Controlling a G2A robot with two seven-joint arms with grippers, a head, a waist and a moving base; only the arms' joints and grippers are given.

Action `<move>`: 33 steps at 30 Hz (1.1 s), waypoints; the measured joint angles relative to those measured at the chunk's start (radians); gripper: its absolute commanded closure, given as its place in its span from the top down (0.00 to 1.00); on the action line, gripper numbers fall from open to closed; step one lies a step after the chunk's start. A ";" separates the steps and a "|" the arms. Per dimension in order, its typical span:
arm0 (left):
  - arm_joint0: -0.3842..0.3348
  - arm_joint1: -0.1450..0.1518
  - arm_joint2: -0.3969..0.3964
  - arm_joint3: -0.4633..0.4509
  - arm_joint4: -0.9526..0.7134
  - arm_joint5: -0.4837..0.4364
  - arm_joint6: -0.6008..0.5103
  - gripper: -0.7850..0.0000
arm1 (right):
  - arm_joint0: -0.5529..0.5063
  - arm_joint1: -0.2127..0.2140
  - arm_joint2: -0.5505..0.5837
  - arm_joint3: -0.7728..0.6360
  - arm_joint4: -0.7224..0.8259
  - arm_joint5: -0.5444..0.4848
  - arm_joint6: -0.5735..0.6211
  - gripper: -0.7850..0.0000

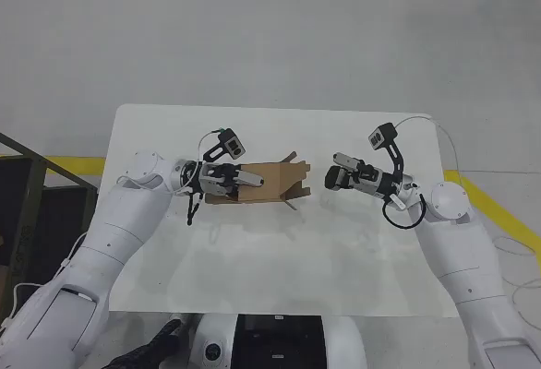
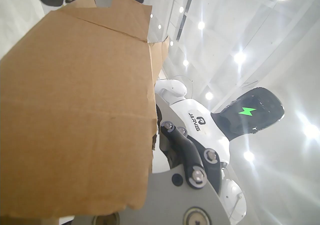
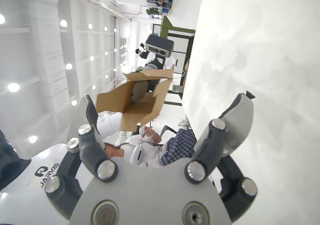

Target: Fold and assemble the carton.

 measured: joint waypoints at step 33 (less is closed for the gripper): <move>-0.210 0.180 0.425 -0.082 -0.217 -0.048 0.000 0.00 | -0.220 0.045 0.025 -0.220 0.029 0.073 0.157 1.00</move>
